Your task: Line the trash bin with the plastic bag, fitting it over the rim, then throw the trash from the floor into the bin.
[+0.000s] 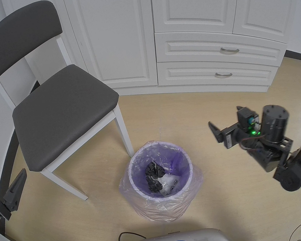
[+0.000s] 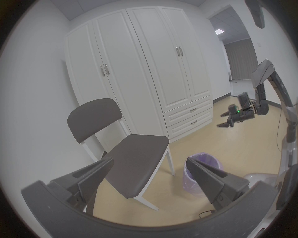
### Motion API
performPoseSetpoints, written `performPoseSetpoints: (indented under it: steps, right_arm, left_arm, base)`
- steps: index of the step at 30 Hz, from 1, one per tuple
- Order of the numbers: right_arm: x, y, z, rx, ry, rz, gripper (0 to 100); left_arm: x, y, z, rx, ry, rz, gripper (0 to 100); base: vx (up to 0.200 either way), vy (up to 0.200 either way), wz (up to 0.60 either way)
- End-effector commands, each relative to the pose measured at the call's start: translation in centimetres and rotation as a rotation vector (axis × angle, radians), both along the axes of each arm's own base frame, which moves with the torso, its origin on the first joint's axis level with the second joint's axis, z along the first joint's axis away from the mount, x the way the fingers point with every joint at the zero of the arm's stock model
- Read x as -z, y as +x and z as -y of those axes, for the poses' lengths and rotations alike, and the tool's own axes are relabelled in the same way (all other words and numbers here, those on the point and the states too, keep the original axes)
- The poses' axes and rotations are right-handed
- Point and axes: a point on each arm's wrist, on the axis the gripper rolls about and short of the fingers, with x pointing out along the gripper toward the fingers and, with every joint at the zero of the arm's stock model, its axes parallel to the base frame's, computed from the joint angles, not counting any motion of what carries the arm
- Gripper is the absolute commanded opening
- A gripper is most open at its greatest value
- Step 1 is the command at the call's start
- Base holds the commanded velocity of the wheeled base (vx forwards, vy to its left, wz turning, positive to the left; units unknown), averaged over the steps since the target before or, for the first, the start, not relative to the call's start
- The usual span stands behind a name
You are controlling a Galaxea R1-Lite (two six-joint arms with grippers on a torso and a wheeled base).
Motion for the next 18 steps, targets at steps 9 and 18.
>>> performPoseSetpoints:
  steps: [9, 18]
  right_arm:
    - [-7.4, -11.9, 11.7, 0.339, 0.097, 0.333, 100]
    - [-9.1, -19.3, 14.0, 0.441, 0.259, 0.284, 100]
  left_arm:
    - [-1.7, -2.1, -0.7, 0.01, -0.394, 0.072, 100]
    - [-1.9, -3.0, -1.3, -0.101, -0.447, 0.122, 100]
  base:
    - [0.0, 0.0, 0.0]
    - [0.0, 0.0, 0.0]
